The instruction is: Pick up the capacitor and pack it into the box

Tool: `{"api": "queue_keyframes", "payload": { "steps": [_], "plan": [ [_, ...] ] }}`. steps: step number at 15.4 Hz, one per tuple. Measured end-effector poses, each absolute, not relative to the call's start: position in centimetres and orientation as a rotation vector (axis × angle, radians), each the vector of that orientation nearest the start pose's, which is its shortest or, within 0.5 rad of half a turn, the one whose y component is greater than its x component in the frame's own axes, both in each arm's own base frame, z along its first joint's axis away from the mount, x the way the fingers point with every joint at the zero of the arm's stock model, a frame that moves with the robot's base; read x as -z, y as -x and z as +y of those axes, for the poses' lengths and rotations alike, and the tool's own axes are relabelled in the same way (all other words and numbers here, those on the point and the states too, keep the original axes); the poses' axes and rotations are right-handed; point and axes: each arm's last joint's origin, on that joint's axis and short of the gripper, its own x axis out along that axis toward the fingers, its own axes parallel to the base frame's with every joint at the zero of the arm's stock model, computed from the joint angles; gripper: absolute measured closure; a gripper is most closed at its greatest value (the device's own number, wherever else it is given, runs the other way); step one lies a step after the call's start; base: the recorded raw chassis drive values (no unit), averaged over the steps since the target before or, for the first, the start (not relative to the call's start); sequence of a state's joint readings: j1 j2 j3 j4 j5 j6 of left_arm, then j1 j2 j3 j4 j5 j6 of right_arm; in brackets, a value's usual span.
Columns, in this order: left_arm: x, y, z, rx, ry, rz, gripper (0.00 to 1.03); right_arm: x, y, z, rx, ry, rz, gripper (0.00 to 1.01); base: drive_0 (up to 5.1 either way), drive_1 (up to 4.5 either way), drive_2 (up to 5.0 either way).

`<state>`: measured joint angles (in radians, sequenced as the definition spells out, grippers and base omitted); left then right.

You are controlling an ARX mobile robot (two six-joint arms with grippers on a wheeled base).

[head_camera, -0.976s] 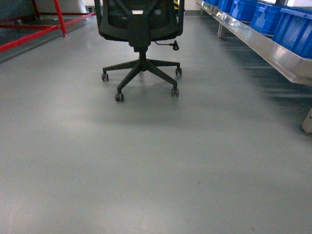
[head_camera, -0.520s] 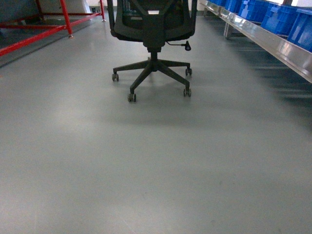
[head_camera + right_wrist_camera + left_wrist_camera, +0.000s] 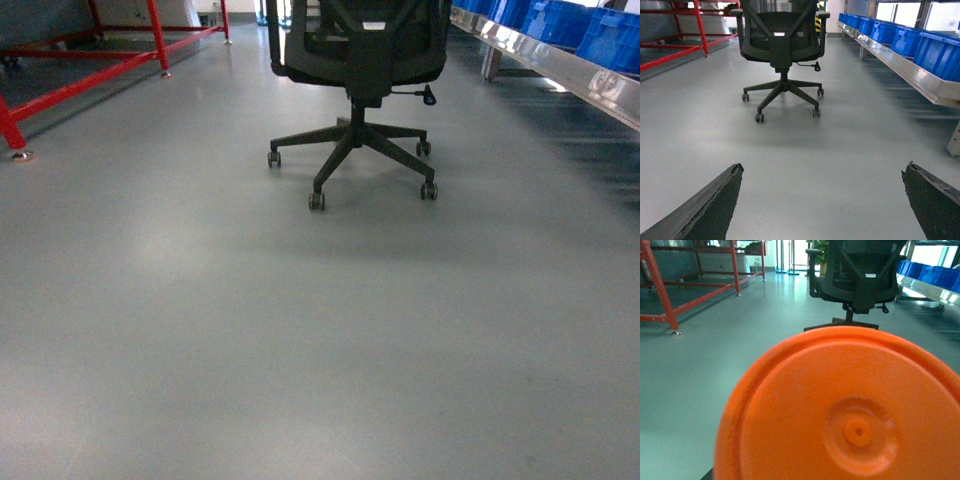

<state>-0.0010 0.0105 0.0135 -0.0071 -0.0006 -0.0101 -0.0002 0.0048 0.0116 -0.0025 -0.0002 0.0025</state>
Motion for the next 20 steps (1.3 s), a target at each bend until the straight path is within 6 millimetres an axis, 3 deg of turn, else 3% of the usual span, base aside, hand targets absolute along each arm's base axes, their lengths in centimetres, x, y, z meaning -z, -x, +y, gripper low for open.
{"api": "queue_keyframes", "payload": {
  "steps": [20],
  "plan": [
    [-16.66,-9.75,-0.01,0.002,0.01,0.004,0.59,-16.65,-9.73,0.0,0.0,-0.002,0.0,0.03,-5.0,2.44,2.4]
  ]
}}
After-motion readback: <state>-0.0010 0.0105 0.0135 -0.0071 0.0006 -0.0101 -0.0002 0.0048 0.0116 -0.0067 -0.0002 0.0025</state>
